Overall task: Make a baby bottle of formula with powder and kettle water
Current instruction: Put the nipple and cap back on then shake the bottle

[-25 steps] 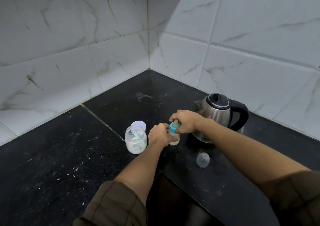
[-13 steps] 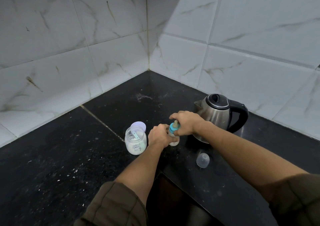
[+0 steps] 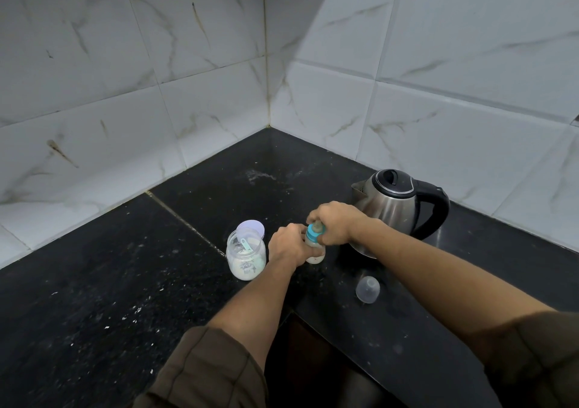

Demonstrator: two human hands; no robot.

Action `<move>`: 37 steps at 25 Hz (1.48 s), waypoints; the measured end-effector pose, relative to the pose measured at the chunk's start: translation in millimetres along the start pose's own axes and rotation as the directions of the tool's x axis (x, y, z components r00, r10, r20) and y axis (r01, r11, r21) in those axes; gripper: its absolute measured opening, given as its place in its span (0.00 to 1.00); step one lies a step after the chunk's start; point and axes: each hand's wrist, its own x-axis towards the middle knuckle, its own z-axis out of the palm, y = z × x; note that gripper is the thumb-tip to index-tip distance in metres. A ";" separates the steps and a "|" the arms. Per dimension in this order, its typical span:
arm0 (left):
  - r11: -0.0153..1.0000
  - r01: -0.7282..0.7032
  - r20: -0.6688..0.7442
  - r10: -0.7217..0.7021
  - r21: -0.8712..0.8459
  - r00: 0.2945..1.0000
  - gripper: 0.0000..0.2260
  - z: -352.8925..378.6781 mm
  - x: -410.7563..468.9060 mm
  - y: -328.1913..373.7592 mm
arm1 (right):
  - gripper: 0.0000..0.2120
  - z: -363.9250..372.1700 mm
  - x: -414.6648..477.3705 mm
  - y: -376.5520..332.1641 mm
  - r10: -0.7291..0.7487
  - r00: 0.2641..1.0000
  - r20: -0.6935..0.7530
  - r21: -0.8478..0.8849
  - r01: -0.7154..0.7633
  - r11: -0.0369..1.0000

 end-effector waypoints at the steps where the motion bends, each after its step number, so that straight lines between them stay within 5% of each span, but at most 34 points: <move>1: 1.000 -0.003 0.001 0.003 0.001 1.000 0.21 0.1 0.2 0.4 | 0.23 0.5 0.0 -1.6 0.034 0.999 -0.026 -0.031 -0.035 0.999; 5: 1.000 -0.007 0.014 0.007 0.022 1.000 0.17 -1.4 1.0 0.3 | 0.27 5.4 2.4 -6.5 0.151 0.978 -0.145 -0.143 -0.171 0.975; 10: 1.000 -0.017 0.016 0.017 0.005 1.000 0.20 0.4 2.3 -0.4 | 0.26 3.0 4.9 -0.7 0.036 0.999 -0.014 -0.060 -0.036 0.998; 18: 0.999 -0.031 0.000 0.031 -0.021 1.000 0.17 3.4 2.6 -2.0 | 0.17 13.4 9.4 -19.2 0.336 0.933 -0.127 0.139 -0.319 0.937; 24: 0.999 -0.028 0.015 0.028 -0.037 0.999 0.19 2.0 5.2 -3.5 | 0.35 5.6 8.4 1.7 0.132 0.991 0.013 0.064 -0.132 0.989; 29: 0.999 -0.015 0.031 0.017 -0.047 0.999 0.21 0.6 4.3 -3.0 | 0.25 -4.1 10.8 -5.8 0.043 0.998 0.053 -0.093 -0.038 0.995; 37: 0.999 -0.033 -0.013 0.033 0.004 0.999 0.15 2.8 1.1 0.5 | 0.16 9.6 3.7 -26.0 0.304 0.946 -0.108 0.069 -0.298 0.952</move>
